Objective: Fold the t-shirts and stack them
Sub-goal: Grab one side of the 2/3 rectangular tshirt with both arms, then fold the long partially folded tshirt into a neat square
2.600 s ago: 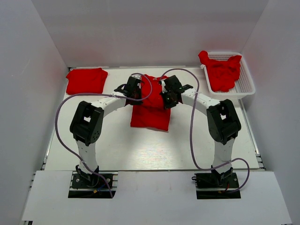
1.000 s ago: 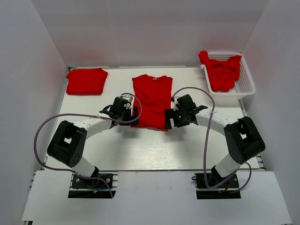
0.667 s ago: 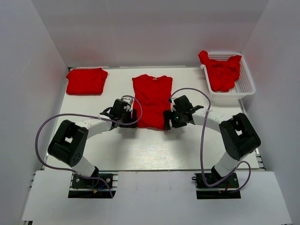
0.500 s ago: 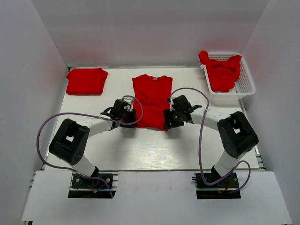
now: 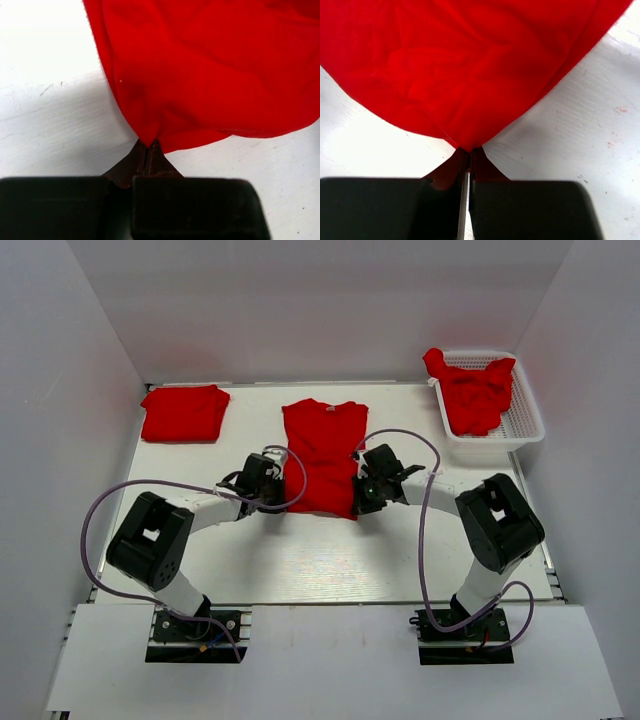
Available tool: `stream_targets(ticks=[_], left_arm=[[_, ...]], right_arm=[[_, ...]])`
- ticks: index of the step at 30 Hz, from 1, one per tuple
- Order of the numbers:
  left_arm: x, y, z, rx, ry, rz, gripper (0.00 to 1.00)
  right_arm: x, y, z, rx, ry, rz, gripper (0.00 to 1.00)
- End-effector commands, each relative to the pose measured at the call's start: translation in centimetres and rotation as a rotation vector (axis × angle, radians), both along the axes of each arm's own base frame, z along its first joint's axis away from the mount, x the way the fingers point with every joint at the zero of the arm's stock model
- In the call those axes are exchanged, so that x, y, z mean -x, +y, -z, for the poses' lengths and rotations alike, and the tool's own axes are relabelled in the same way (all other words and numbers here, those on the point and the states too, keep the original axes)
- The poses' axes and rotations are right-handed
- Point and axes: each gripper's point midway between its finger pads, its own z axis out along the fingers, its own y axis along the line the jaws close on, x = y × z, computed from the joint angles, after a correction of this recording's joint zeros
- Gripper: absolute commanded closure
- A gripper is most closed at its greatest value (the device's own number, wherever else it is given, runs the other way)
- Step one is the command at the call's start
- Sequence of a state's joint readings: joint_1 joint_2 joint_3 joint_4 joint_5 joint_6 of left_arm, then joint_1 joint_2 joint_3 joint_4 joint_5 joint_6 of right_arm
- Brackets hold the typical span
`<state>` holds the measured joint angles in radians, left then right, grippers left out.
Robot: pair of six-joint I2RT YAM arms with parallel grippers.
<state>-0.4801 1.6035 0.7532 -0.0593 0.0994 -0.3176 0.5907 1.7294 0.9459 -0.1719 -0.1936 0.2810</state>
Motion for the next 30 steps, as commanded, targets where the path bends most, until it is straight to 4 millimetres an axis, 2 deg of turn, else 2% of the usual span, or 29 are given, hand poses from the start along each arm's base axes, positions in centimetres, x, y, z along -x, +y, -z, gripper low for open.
stream_targets(ticks=[1, 4, 5, 7, 9, 10, 12, 13, 15, 16, 18, 19, 20, 21, 22, 25, 26, 28, 29, 30], left_arm=[[1.5, 1.4, 0.1, -0.030, 0.014, -0.041, 1.00], [2.9, 1.9, -1.0, -0.011, 0.010, -0.043, 1.00], [4.1, 1.8, -0.8, 0.007, 0.036, -0.020, 1.00], [5.1, 1.8, -2.0, 0.040, 0.032, -0.008, 1.00], [6.5, 1.9, -3.1, 0.054, 0.041, 0.003, 1.00], [7.0, 1.9, -3.5, 0.064, 0.044, 0.012, 1.00], [8.3, 2.0, -4.6, 0.071, 0.067, 0.017, 1.00], [8.0, 1.6, -7.0, 0.105, 0.017, 0.025, 1.00], [8.6, 1.6, -8.5, 0.123, 0.014, 0.020, 1.00], [8.2, 1.3, -10.2, 0.142, -0.019, 0.022, 1.00], [7.8, 1.3, -12.2, 0.155, -0.058, 0.018, 1.00], [6.8, 1.4, -14.0, 0.153, -0.104, -0.005, 1.00], [6.3, 1.5, -14.4, 0.144, -0.110, -0.016, 1.00], [5.4, 1.3, -15.9, 0.151, -0.146, -0.027, 1.00], [4.7, 1.7, -16.2, 0.127, -0.165, -0.060, 1.00], [2.4, 2.3, -16.5, 0.096, -0.170, -0.130, 1.00], [1.7, 2.4, -16.7, 0.088, -0.186, -0.145, 1.00], [-0.5, 2.0, -17.9, 0.091, -0.242, -0.177, 1.00], [-1.6, 1.6, -17.9, 0.089, -0.240, -0.191, 1.00], [-2.4, 1.5, -17.9, 0.080, -0.247, -0.203, 1.00]], right_arm=[[0.9, -0.9, -0.4, 0.020, -0.001, 0.007, 1.00], [2.6, -2.1, -0.4, 0.043, 0.032, 0.002, 1.00], [3.1, -2.2, -0.6, 0.041, 0.040, -0.005, 1.00], [4.7, -2.6, -1.3, 0.035, 0.072, -0.035, 1.00], [6.6, -3.9, -1.2, 0.079, 0.117, -0.049, 1.00], [7.3, -4.3, -2.2, 0.072, 0.114, -0.055, 1.00], [9.0, -5.0, -2.7, 0.087, 0.157, -0.076, 1.00], [8.7, -4.5, -4.5, 0.050, 0.125, -0.086, 1.00], [8.7, -4.3, -6.1, 0.026, 0.098, -0.087, 1.00], [8.3, -4.1, -7.3, 0.016, 0.084, -0.085, 1.00], [7.9, -4.1, -8.5, 0.015, 0.048, -0.082, 1.00], [6.7, -3.8, -10.1, 0.007, 0.017, -0.067, 1.00], [6.5, -3.9, -10.4, 0.019, 0.015, -0.055, 1.00], [5.2, -4.1, -11.1, 0.040, -0.028, -0.029, 1.00], [4.4, -3.9, -12.0, 0.031, -0.053, -0.023, 1.00], [2.1, -3.5, -12.7, 0.060, -0.094, 0.001, 1.00], [0.7, -2.8, -13.8, 0.048, -0.115, 0.006, 1.00], [-0.9, -2.6, -12.6, 0.080, -0.091, 0.017, 1.00], [-2.3, -2.1, -14.4, 0.065, -0.123, 0.032, 1.00], [-3.0, -2.1, -13.8, 0.078, -0.108, 0.045, 1.00]])
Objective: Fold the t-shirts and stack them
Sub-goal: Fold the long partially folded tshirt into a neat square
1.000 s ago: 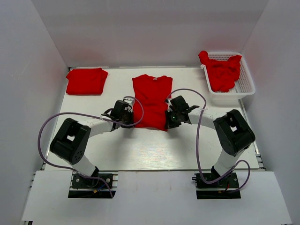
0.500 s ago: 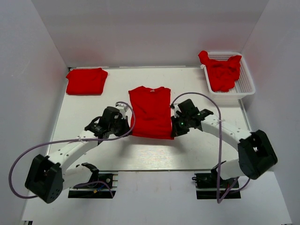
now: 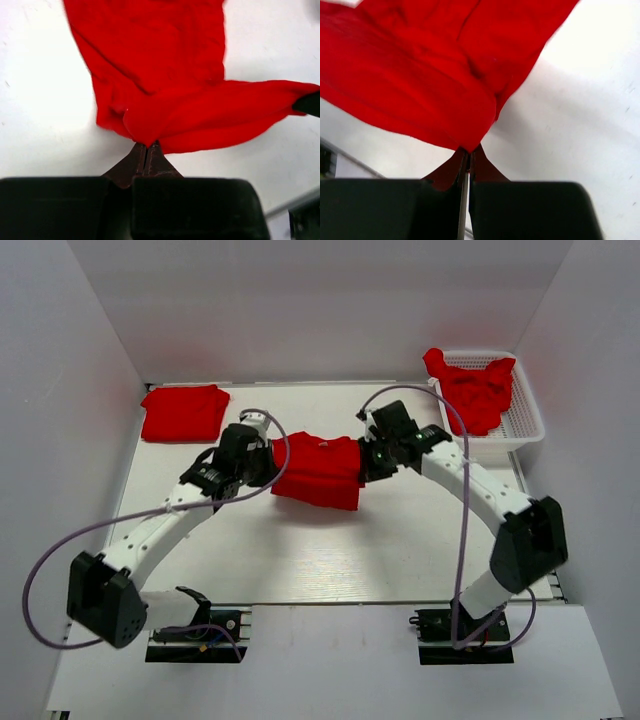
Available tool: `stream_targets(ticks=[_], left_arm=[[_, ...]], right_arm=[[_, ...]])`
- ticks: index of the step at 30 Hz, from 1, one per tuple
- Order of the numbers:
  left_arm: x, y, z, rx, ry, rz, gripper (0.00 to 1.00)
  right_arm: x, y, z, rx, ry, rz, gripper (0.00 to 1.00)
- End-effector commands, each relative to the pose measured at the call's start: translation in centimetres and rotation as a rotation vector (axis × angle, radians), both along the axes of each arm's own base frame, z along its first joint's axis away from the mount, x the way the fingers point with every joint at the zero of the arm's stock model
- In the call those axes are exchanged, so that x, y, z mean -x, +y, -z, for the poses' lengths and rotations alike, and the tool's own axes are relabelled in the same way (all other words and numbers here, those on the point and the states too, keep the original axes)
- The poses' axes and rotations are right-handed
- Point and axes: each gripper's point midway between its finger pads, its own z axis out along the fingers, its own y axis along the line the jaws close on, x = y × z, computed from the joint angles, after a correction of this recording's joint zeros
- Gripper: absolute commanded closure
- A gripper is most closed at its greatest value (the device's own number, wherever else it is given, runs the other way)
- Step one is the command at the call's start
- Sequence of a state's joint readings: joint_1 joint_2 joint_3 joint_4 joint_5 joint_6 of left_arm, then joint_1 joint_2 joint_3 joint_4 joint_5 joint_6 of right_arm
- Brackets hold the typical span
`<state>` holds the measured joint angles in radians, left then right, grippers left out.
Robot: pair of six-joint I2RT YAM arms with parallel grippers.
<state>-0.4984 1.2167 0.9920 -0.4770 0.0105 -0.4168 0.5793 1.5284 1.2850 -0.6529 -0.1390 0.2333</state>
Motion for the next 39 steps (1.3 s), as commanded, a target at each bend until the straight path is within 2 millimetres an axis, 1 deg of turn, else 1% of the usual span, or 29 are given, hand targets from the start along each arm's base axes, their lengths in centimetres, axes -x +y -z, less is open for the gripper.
stream_targets(ticks=[1, 3, 4, 5, 6, 7, 9, 11, 12, 13, 14, 16, 17, 19, 21, 23, 25, 27, 28, 29, 30, 32, 33, 34, 35, 36, 37, 38, 39], left_arm=[[-4.0, 0.4, -1.7, -0.021, -0.082, -0.106, 1.00], [-5.8, 0.4, -1.1, -0.048, -0.069, -0.136, 1.00], [-6.4, 0.3, -1.0, -0.063, -0.071, -0.139, 1.00], [-7.5, 0.4, -1.8, -0.061, -0.088, -0.159, 1.00], [-8.3, 0.2, -0.8, -0.081, -0.068, -0.167, 1.00], [-9.1, 0.4, -1.1, -0.085, -0.077, -0.171, 1.00], [-10.0, 0.0, -0.7, -0.088, -0.073, -0.171, 1.00], [-11.3, 0.1, 0.2, -0.095, -0.061, -0.174, 1.00], [-11.6, 0.0, 0.5, -0.099, -0.056, -0.174, 1.00], [-12.1, 0.3, 0.8, -0.102, -0.050, -0.184, 1.00], [-12.6, 0.1, 1.3, -0.105, -0.045, -0.184, 1.00], [-13.7, 0.1, 1.0, -0.105, -0.066, -0.176, 1.00], [-14.3, 0.3, 1.9, -0.105, -0.054, -0.180, 1.00], [-15.2, -0.2, 1.6, -0.104, -0.071, -0.163, 1.00], [-16.1, 0.1, 1.9, -0.113, -0.070, -0.167, 1.00], [-17.0, 0.2, 2.9, -0.119, -0.058, -0.176, 1.00], [-17.9, 0.2, 2.7, -0.116, -0.066, -0.171, 1.00], [-18.3, 0.6, 4.1, -0.128, -0.042, -0.178, 1.00], [-18.7, 0.2, 3.9, -0.116, -0.049, -0.168, 1.00], [-19.0, 0.1, 4.1, -0.116, -0.047, -0.168, 1.00], [-19.4, 0.2, 4.9, -0.113, -0.039, -0.168, 1.00], [-20.3, -0.3, 4.9, -0.100, -0.065, -0.155, 1.00], [-20.9, -0.2, 5.4, -0.092, -0.065, -0.154, 1.00], [-21.3, -0.4, 5.5, -0.089, -0.072, -0.155, 1.00], [-21.5, -0.6, 5.8, -0.084, -0.067, -0.146, 1.00], [-22.5, -0.3, 5.3, -0.086, -0.085, -0.151, 1.00], [-22.8, -0.4, 6.3, -0.093, -0.070, -0.150, 1.00], [-23.0, -0.6, 6.7, -0.097, -0.069, -0.134, 1.00], [-23.5, -0.8, 6.3, -0.094, -0.076, -0.134, 1.00]], right_arm=[[-3.4, -0.4, -0.4, 0.045, -0.015, 0.052, 1.00], [-4.8, 0.4, -0.1, 0.030, -0.005, 0.054, 1.00], [-5.7, 0.8, -1.0, 0.014, -0.024, 0.059, 1.00], [-6.3, 0.6, -1.0, 0.019, -0.023, 0.070, 1.00], [-7.5, 0.9, -1.3, 0.013, -0.027, 0.077, 1.00], [-8.1, 0.6, -1.3, 0.018, -0.031, 0.089, 1.00], [-9.2, 0.6, -1.6, 0.018, -0.034, 0.101, 1.00], [-9.8, 0.6, -0.9, 0.015, -0.007, 0.104, 1.00], [-10.2, 0.4, -1.1, 0.011, -0.005, 0.110, 1.00], [-10.6, 0.5, -0.3, 0.016, 0.009, 0.110, 1.00], [-10.9, 0.2, -0.2, 0.017, 0.012, 0.118, 1.00], [-11.6, 0.5, 0.0, 0.006, 0.016, 0.111, 1.00], [-11.9, 0.3, 0.0, 0.003, 0.020, 0.114, 1.00], [-12.7, 0.7, 0.1, -0.012, 0.013, 0.106, 1.00], [-13.2, 0.8, 0.8, -0.021, 0.023, 0.086, 1.00], [-14.1, 1.0, 1.0, -0.022, 0.013, 0.070, 1.00], [-15.1, 1.3, 1.3, -0.033, -0.008, 0.054, 1.00], [-16.2, 1.5, 1.7, -0.041, -0.027, 0.046, 1.00], [-16.5, 1.5, 2.1, -0.036, -0.030, 0.046, 1.00], [-17.5, 1.6, 1.6, -0.041, -0.060, 0.053, 1.00], [-17.7, 1.5, 2.2, -0.040, -0.049, 0.060, 1.00], [-18.6, 1.8, 2.3, -0.056, -0.063, 0.068, 1.00], [-19.3, 1.7, 2.5, -0.072, -0.068, 0.078, 1.00], [-19.2, 1.9, 3.4, -0.074, -0.046, 0.074, 1.00], [-19.8, 2.0, 3.5, -0.083, -0.050, 0.077, 1.00], [-20.0, 2.1, 3.6, -0.087, -0.043, 0.083, 1.00], [-20.5, 2.0, 3.8, -0.094, -0.041, 0.096, 1.00], [-21.0, 2.1, 4.0, -0.099, -0.044, 0.098, 1.00], [-21.3, 2.2, 4.0, -0.107, -0.052, 0.100, 1.00]])
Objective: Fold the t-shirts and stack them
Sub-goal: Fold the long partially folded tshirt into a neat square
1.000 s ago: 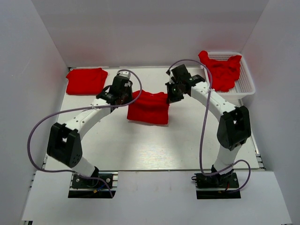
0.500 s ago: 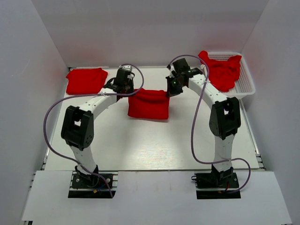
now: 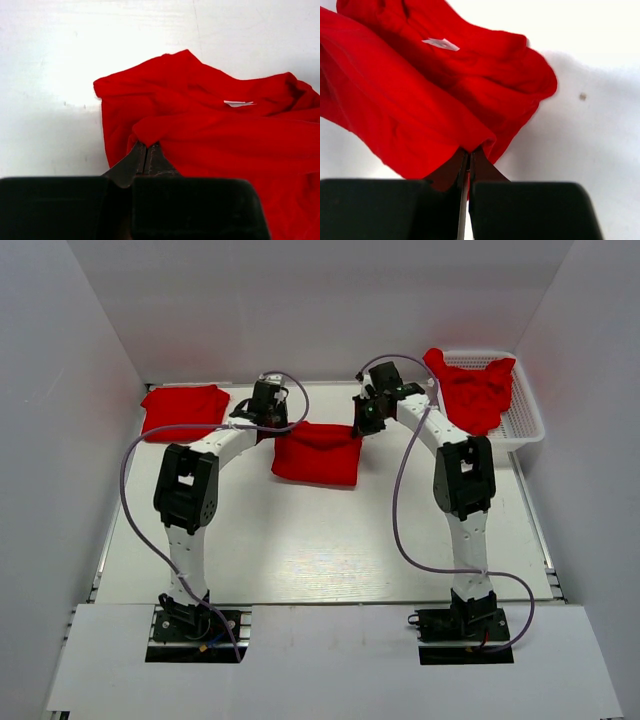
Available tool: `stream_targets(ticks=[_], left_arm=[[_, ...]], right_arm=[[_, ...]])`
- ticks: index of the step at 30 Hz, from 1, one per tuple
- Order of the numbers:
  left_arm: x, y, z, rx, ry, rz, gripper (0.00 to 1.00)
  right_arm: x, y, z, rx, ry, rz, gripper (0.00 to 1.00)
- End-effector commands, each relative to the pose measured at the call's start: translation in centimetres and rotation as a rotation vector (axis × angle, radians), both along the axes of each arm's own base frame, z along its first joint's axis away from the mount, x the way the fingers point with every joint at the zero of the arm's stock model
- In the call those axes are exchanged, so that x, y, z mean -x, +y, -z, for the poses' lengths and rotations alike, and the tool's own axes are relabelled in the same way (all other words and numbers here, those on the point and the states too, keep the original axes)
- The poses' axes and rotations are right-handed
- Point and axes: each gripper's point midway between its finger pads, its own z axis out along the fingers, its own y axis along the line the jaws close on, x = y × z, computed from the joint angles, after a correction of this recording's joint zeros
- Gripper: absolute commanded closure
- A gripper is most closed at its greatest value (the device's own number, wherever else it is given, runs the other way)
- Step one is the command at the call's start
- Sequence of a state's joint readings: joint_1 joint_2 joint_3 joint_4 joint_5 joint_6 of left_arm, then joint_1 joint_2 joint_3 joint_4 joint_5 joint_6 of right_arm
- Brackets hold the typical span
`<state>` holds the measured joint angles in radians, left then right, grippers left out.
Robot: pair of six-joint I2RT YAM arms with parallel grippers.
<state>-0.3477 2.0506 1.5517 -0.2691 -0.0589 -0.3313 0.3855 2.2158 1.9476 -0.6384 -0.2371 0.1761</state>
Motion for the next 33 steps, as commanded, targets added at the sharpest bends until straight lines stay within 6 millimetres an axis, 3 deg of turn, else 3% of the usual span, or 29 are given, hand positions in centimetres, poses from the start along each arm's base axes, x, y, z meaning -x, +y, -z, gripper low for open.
stream_targets(ticks=[1, 2, 3, 4, 5, 6, 7, 8, 14, 16, 18, 19, 21, 22, 25, 26, 27, 28, 29, 30, 32, 33], left_arm=[[-2.7, -0.5, -3.1, 0.021, -0.098, 0.026, 1.00], [-3.0, -0.3, -3.0, 0.028, -0.095, 0.027, 0.86], [-3.2, -0.4, -2.7, 0.027, -0.093, 0.027, 0.70], [-3.3, -0.6, -3.2, 0.022, -0.105, 0.050, 0.46], [-3.6, -0.6, -3.4, 0.026, -0.118, 0.050, 0.06], [-3.8, -0.7, -3.4, 0.026, -0.120, 0.050, 0.00], [-4.2, -0.9, -4.2, 0.032, -0.139, 0.050, 0.00], [-4.3, -0.9, -4.9, 0.033, -0.140, 0.050, 0.00], [-4.4, 0.0, -6.0, 0.008, -0.155, 0.050, 0.00], [-3.8, 0.0, -6.3, 0.010, -0.145, 0.057, 0.00], [-3.1, -0.3, -6.1, 0.015, -0.135, 0.090, 0.00], [-2.6, -0.4, -6.2, 0.018, -0.133, 0.111, 0.00], [-2.3, -1.2, -7.0, 0.047, -0.156, 0.156, 0.00], [-1.8, -1.4, -7.2, 0.051, -0.170, 0.187, 0.00], [-1.4, -3.8, -7.8, 0.117, -0.205, 0.291, 0.12], [-1.0, -4.5, -6.5, 0.148, -0.168, 0.322, 0.14], [-1.2, -5.1, -6.5, 0.167, -0.174, 0.346, 0.16], [-1.5, -5.6, -6.5, 0.181, -0.176, 0.365, 0.17], [-1.6, -6.0, -6.0, 0.198, -0.161, 0.369, 0.18], [-1.5, -6.2, -4.2, 0.202, -0.125, 0.379, 0.18], [-2.3, -6.9, -3.9, 0.218, -0.136, 0.400, 0.18], [-2.6, -7.0, -3.3, 0.218, -0.128, 0.399, 0.18]], right_arm=[[-2.7, 0.5, -1.4, -0.066, -0.064, 0.027, 1.00], [-3.1, 0.4, -1.3, -0.072, -0.065, 0.042, 1.00], [-3.7, 0.6, -1.5, -0.086, -0.085, 0.044, 0.90], [-4.0, 0.6, -1.8, -0.103, -0.083, 0.067, 0.83], [-4.3, 0.4, -1.5, -0.104, -0.086, 0.079, 0.77], [-5.0, 0.5, -1.9, -0.120, -0.106, 0.098, 0.46], [-5.3, 0.4, -2.2, -0.132, -0.110, 0.111, 0.17], [-5.9, 0.3, -2.5, -0.142, -0.126, 0.120, 0.10], [-6.5, -0.8, -6.3, -0.110, -0.233, 0.119, 0.10], [-5.4, -0.7, -7.3, -0.100, -0.246, 0.085, 0.10], [-4.1, -0.6, -6.6, -0.091, -0.227, 0.033, 0.10], [-3.4, -0.7, -7.7, -0.095, -0.239, 0.028, 0.10], [-2.0, -0.3, -6.8, -0.096, -0.211, -0.007, 0.10], [-1.6, -0.1, -8.0, -0.112, -0.232, -0.021, 0.10], [0.3, 2.0, -7.6, -0.187, -0.200, -0.124, 0.10], [0.5, 2.8, -8.0, -0.233, -0.199, -0.159, 0.10], [0.7, 3.3, -8.2, -0.255, -0.190, -0.169, 0.10], [1.3, 4.4, -7.1, -0.291, -0.142, -0.208, 0.10], [0.9, 4.9, -7.7, -0.313, -0.154, -0.215, 0.10], [0.8, 5.2, -6.3, -0.322, -0.118, -0.209, 0.10], [-0.1, 5.8, -6.5, -0.351, -0.139, -0.215, 0.10], [-0.4, 6.1, -5.1, -0.350, -0.111, -0.208, 0.10]])
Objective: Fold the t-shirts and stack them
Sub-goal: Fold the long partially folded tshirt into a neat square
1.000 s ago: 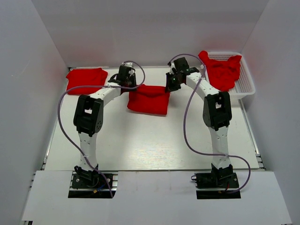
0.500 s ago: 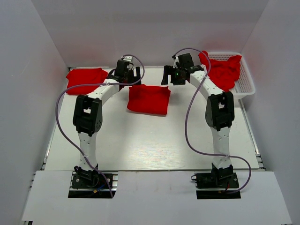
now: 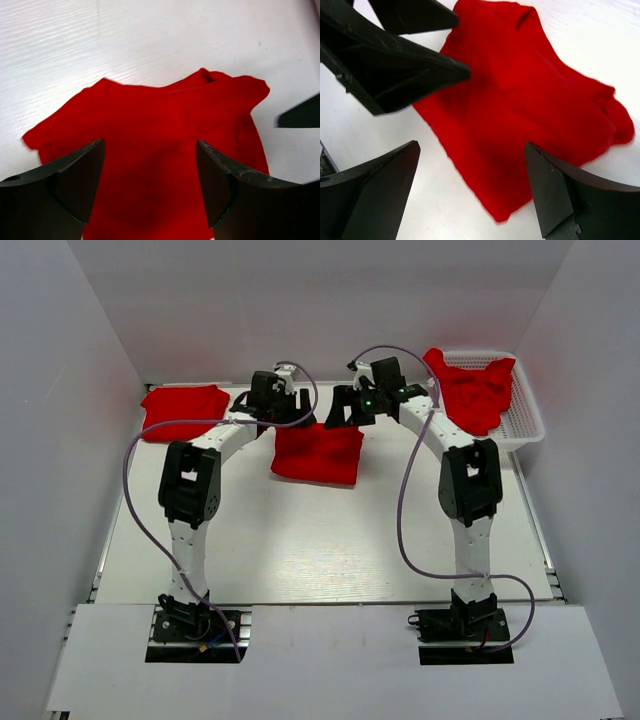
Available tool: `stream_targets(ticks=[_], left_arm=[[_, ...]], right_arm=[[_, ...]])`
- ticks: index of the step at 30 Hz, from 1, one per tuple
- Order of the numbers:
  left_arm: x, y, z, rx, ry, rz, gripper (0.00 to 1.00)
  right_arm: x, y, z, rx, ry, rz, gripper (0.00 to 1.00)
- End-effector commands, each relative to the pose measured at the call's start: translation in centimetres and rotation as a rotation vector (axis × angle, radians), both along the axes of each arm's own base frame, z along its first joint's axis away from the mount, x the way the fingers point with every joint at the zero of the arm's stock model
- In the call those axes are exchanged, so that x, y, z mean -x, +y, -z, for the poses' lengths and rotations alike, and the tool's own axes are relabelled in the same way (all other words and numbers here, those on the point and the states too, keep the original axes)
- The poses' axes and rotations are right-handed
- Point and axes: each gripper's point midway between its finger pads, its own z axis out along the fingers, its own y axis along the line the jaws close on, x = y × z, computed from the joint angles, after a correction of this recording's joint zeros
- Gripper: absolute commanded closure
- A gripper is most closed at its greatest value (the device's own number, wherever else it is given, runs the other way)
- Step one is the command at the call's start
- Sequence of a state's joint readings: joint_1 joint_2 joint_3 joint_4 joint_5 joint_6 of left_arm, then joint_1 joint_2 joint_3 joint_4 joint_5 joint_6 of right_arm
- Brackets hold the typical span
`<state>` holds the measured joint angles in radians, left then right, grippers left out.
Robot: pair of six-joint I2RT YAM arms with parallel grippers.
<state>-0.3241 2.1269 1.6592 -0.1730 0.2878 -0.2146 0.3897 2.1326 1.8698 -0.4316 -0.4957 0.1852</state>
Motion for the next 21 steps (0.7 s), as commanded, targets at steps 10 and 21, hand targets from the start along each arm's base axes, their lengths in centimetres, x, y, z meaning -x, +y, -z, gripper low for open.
stream_targets(ticks=[10, 21], left_arm=[[-3.8, -1.4, 6.8, 0.015, 0.038, 0.013, 0.19], [-8.2, -0.7, 2.7, 0.036, -0.087, -0.058, 0.09]], right_arm=[[-7.1, 0.3, 6.7, -0.061, 0.003, 0.116, 0.10], [-8.3, -1.9, 8.9, -0.085, 0.075, 0.235, 0.10]])
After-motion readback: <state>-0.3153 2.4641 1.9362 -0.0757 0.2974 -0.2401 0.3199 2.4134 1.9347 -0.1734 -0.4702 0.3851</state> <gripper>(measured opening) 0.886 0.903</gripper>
